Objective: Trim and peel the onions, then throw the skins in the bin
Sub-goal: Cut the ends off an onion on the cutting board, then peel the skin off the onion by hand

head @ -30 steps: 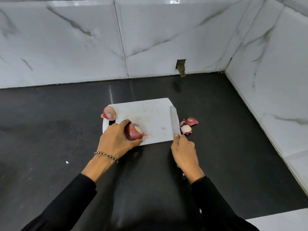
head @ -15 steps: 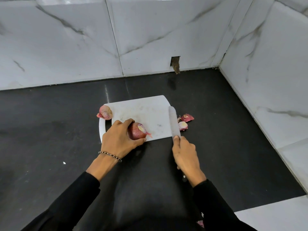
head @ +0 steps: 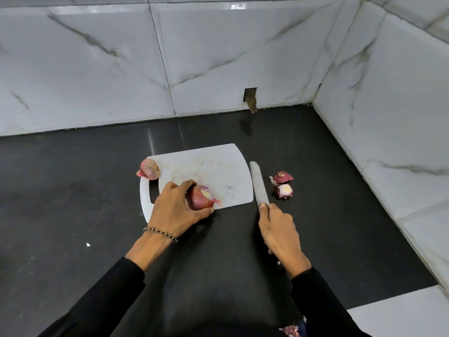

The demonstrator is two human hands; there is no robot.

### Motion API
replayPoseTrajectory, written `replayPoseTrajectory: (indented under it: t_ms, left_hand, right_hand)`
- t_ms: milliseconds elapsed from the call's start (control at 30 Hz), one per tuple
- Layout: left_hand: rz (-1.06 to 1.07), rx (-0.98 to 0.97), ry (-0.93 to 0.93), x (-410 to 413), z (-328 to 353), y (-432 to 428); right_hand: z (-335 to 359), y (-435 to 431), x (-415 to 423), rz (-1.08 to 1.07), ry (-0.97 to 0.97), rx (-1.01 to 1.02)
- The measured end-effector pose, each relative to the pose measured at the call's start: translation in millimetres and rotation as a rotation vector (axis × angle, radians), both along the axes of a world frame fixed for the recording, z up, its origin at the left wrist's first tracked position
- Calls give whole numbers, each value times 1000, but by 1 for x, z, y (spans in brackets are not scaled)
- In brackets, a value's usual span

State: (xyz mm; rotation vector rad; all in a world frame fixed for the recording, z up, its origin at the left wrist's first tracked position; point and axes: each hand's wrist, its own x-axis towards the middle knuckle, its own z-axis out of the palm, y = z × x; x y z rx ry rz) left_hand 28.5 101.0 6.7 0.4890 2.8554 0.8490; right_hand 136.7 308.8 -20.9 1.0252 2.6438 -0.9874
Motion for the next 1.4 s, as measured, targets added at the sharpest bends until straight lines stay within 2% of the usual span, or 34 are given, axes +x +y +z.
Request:
replayPoseTrajectory:
  t_ms: [233,433,600,1000,1200,1400]
  left_hand:
    - [14,26,12,-2,-1,-2]
    - [17,85,-26,1,1,1]
    - [22,270,-92,5,8,1]
    - [6,480,-156,18,13,4]
    - [-42,515,-184,24,14,23]
    - [-89,514,-193,26,11,51]
  right_hand:
    - [4,7,-5,-111,0,63]
    - [9,-9,-13,16,69,-37]
    - [9,-26,-31,99,137,-155]
    - [17,-15,-38,209,209,10]
    - [40,-5,-25,122,376,-235]
    - [51,5,-12,59,437,-295]
